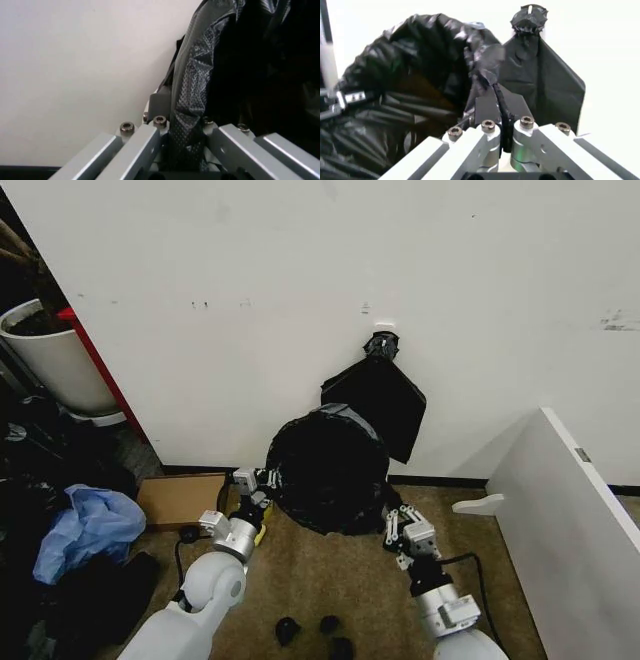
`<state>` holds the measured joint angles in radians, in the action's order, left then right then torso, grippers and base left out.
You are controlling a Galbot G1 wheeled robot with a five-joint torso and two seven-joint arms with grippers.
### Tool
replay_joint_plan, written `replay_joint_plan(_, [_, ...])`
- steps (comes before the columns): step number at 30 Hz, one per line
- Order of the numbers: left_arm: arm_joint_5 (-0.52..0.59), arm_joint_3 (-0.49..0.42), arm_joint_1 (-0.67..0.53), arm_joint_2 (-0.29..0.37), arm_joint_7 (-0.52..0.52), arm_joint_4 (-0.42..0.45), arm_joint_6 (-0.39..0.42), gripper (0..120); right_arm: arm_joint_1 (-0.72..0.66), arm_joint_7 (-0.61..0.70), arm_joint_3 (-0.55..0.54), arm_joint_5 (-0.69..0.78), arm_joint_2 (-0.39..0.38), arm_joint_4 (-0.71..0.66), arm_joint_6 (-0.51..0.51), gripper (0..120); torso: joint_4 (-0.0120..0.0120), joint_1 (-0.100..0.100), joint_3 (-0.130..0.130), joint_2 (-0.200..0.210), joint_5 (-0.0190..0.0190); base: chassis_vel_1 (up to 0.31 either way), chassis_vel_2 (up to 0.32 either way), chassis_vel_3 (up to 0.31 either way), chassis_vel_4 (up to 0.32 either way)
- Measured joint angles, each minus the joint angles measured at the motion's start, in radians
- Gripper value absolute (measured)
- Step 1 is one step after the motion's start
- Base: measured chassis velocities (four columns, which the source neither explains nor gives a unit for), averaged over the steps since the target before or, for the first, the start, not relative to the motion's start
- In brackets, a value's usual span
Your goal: Place the garbage bag over the trash bin.
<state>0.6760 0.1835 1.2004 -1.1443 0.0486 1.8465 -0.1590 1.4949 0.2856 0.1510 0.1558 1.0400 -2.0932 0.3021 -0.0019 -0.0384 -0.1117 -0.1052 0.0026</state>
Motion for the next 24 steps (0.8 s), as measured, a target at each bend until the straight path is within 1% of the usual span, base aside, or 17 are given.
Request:
replay_joint_plan(1, [0.004, 0.006, 0.004, 0.002, 0.0, 0.008, 0.005, 0, -0.005, -0.045, 0.012, 0.065, 0.0, 0.012, 0.041, 0, 0.0, 0.0, 0.0, 0.0, 0.0, 0.0, 0.0, 0.0, 0.0])
replay_joint_plan(2, [0.004, 0.006, 0.004, 0.002, 0.0, 0.008, 0.005, 0, -0.005, -0.045, 0.012, 0.065, 0.0, 0.012, 0.041, 0, 0.0, 0.0, 0.0, 0.0, 0.0, 0.0, 0.0, 0.0, 0.0])
replay_joint_plan(4, [0.014, 0.02, 0.011, 0.005, 0.0, 0.022, 0.015, 0, -0.01, -0.115, 0.017, 0.176, 0.0, 0.035, 0.111, 0, -0.0001, 0.0, 0.0, 0.0, -0.0001, 0.0, 0.0, 0.0, 0.0])
replay_joint_plan(5, [0.018, 0.024, 0.013, 0.006, 0.0, 0.027, 0.018, 0, -0.011, -0.132, 0.018, 0.201, 0.0, 0.042, 0.126, 0, -0.0001, 0.0, 0.0, 0.0, 0.0, 0.0, 0.0, 0.0, 0.0])
replay_joint_plan(7, [0.038, 0.043, 0.023, 0.01, 0.0, 0.047, 0.03, 0, -0.013, -0.216, 0.019, 0.295, 0.002, 0.086, 0.193, 0, 0.0, 0.0, 0.0, 0.0, -0.0001, 0.0, 0.0, 0.0, 0.0])
replay_joint_plan(8, [0.038, 0.043, 0.023, 0.01, 0.0, 0.047, 0.03, 0, -0.013, -0.216, 0.019, 0.295, 0.002, 0.086, 0.193, 0, 0.0, 0.0, 0.0, 0.0, -0.0001, 0.0, 0.0, 0.0, 0.0])
replay_joint_plan(12, [0.066, 0.069, 0.041, 0.02, 0.0, 0.076, 0.05, 0, -0.032, -0.311, 0.02, 0.387, 0.02, 0.162, 0.261, 0, -0.0001, 0.0, 0.0, 0.0, 0.0001, 0.0, 0.0, 0.0, 0.0])
replay_joint_plan(14, [0.072, 0.087, 0.055, 0.032, -0.003, 0.092, 0.065, 0, -0.055, -0.366, 0.021, 0.465, 0.033, 0.205, 0.284, 0, 0.0, 0.0, 0.0, 0.0, 0.0, 0.0, 0.0, 0.0, 0.0])
replay_joint_plan(16, [0.072, 0.088, 0.056, 0.034, -0.003, 0.092, 0.066, 0, -0.057, -0.372, 0.021, 0.472, 0.033, 0.208, 0.286, 0, 0.0, 0.0, 0.0, 0.0, 0.0, 0.0, 0.0, 0.0, 0.0])
replay_joint_plan(17, [0.075, 0.096, 0.065, 0.042, -0.007, 0.1, 0.071, 0, -0.072, -0.418, 0.021, 0.533, 0.04, 0.229, 0.295, 0, 0.0, 0.0, 0.0, 0.0, 0.0, 0.0, 0.0, 0.0, 0.0])
replay_joint_plan(18, [0.077, 0.1, 0.069, 0.046, -0.01, 0.103, 0.073, 0, -0.079, -0.44, 0.02, 0.563, 0.044, 0.238, 0.299, 0, 0.0, 0.0, 0.0, 0.0, -0.0001, 0.0, 0.0, 0.0, 0.0])
replay_joint_plan(21, [0.086, 0.108, 0.077, 0.05, -0.014, 0.111, 0.074, 0, -0.094, -0.482, 0.013, 0.59, 0.056, 0.271, 0.317, 0, 0.0001, 0.0, 0.0, 0.0, 0.0, 0.0, 0.0, 0.0, 0.0])
replay_joint_plan(24, [0.1, 0.109, 0.078, 0.048, -0.012, 0.114, 0.074, 0, -0.098, -0.507, 0.008, 0.549, 0.062, 0.304, 0.341, 0, 0.0, 0.0, 0.0, 0.0, -0.0001, 0.0, 0.0, 0.0, 0.0])
